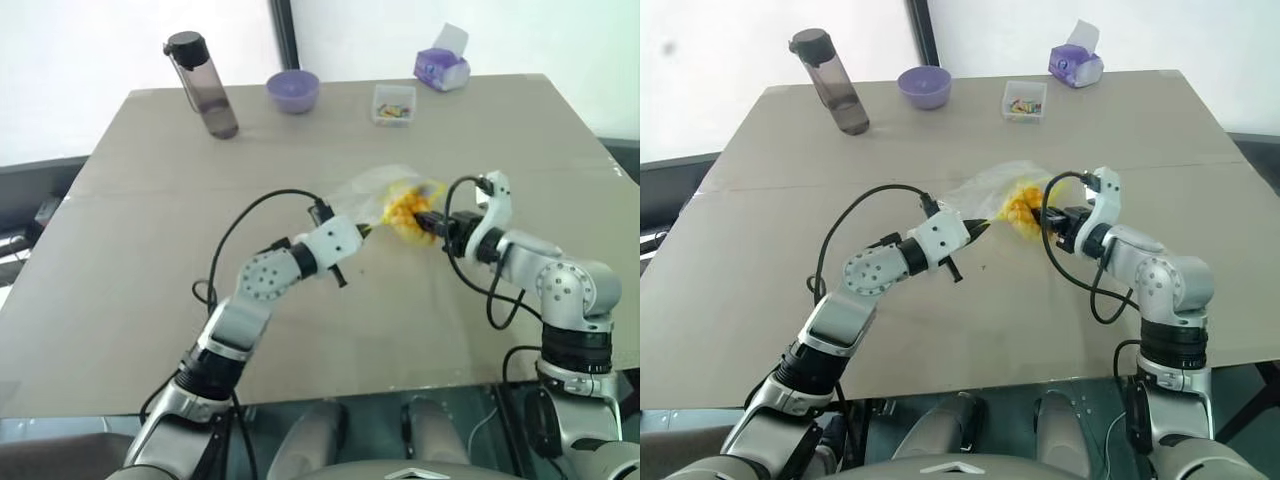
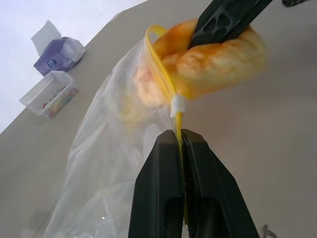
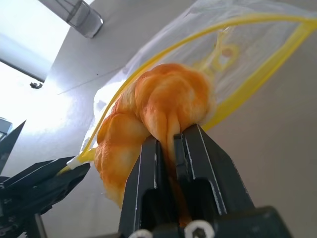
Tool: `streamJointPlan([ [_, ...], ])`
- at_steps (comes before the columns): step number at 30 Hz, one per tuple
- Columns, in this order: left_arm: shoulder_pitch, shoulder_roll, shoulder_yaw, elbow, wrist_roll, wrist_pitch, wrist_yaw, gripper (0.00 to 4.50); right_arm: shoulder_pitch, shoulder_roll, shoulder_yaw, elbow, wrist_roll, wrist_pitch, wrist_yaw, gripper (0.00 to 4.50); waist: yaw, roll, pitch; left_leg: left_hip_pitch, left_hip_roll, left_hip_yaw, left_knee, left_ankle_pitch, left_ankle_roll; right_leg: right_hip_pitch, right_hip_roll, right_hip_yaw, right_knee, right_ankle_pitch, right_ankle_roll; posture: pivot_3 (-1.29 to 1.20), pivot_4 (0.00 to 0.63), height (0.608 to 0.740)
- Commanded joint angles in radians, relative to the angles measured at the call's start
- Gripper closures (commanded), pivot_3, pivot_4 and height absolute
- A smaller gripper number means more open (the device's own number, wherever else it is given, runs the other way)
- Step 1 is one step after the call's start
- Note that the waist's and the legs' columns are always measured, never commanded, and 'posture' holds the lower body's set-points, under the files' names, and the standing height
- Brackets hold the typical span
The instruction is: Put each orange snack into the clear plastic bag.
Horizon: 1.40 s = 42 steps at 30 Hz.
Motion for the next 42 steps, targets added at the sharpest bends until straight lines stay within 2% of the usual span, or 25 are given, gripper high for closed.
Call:
streamJointPlan([
  [1,0.001,0.005,-0.013,-0.055,-0.023,-0.046,-0.038,4.5,-0.044,-0.01,0.003,0.009,-0.001,-0.001,-0.001,4.49,0.001,0.0,0.0,0.0,0.0,0.0,0.0,0.0,0.0,0.0,0.0,0.0,0.0,0.0,0.0,0.0,0.15,0.74],
  [10,0.006,0.009,-0.029,-0.047,-0.026,-0.075,-0.077,4.5,-0.119,-0.021,-0.044,0.089,-0.002,0.024,-0.03,4.49,0.001,0.0,0.0,0.0,0.0,0.0,0.0,0.0,0.0,0.0,0.0,0.0,0.0,0.0,0.0,0.0,0.15,0.74],
  [14,0.001,0.0,-0.034,-0.039,-0.022,-0.08,-0.076,4.5,-0.131,0.035,-0.049,0.066,0.015,0.035,-0.067,4.49,-0.001,0.0,0.0,0.0,0.0,0.0,0.0,0.0,0.0,0.0,0.0,0.0,0.0,0.0,0.0,0.0,0.15,0.74],
  [18,-0.004,-0.013,-0.03,-0.038,-0.025,-0.078,-0.066,4.5,-0.115,0.07,-0.007,0.047,-0.052,-0.032,-0.111,4.49,-0.002,0.0,0.0,0.0,0.0,0.0,-0.001,0.0,0.0,-0.001,0.0,0.0,0.0,0.0,0.0,0.0,0.15,0.74],
  [19,-0.004,-0.015,-0.028,-0.039,-0.026,-0.077,-0.065,4.5,-0.113,0.075,-0.007,0.05,-0.06,-0.04,-0.12,3.6,-0.002,0.0,0.0,0.0,0.0,0.0,-0.001,0.0,0.0,-0.001,0.0,0.0,0.0,0.0,0.0,0.0,0.15,0.74],
  [21,-0.003,-0.027,-0.015,-0.04,-0.038,-0.064,-0.055,4.5,-0.104,0.087,-0.014,0.056,-0.074,-0.07,-0.134,2.81,0.002,0.0,0.0,-0.001,0.0,0.0,0.0,0.0,0.0,-0.001,0.0,0.0,0.0,0.0,0.0,0.0,0.15,0.74],
  [23,-0.002,-0.073,0.042,-0.04,-0.097,0.011,-0.012,4.5,-0.078,0.039,0.032,0.013,-0.078,-0.086,-0.071,1.82,0.003,0.0,0.0,-0.001,0.0,0.0,0.0,0.0,0.0,-0.001,0.0,0.0,0.0,0.0,0.0,0.0,0.15,0.74],
  [29,-0.002,-0.122,0.124,-0.044,-0.178,0.125,0.03,4.5,-0.008,-0.095,0.031,-0.097,-0.013,-0.068,0.072,1.82,-0.002,0.0,0.0,-0.001,0.0,0.0,0.0,0.0,0.0,-0.001,0.0,0.0,0.0,0.0,0.0,0.0,0.15,0.74],
  [34,-0.007,-0.132,0.143,-0.051,-0.207,0.162,0.047,4.5,0.03,-0.167,-0.003,-0.145,0.034,-0.045,0.12,1.82,0.0,0.0,0.0,-0.001,0.0,0.0,0.0,0.0,0.0,-0.001,0.0,0.0,0.0,0.0,0.0,0.0,0.15,0.74],
  [37,-0.007,-0.135,0.149,-0.05,-0.221,0.171,0.053,4.5,0.073,-0.254,0.001,-0.179,-0.003,-0.105,0.167,1.82,0.01,0.0,0.0,-0.002,0.0,-0.001,0.0,0.0,0.0,-0.001,0.0,-0.001,-0.001,0.0,0.0,0.0,0.15,0.74],
  [42,-0.01,-0.13,0.141,-0.04,-0.218,0.16,0.056,4.5,0.201,-0.526,0.146,-0.232,-0.167,-0.366,0.398,1.82,0.012,0.0,0.0,-0.002,-0.001,0.0,0.001,-0.001,0.001,0.0,-0.001,-0.002,-0.003,0.0,0.0,0.0,0.15,0.74],
])
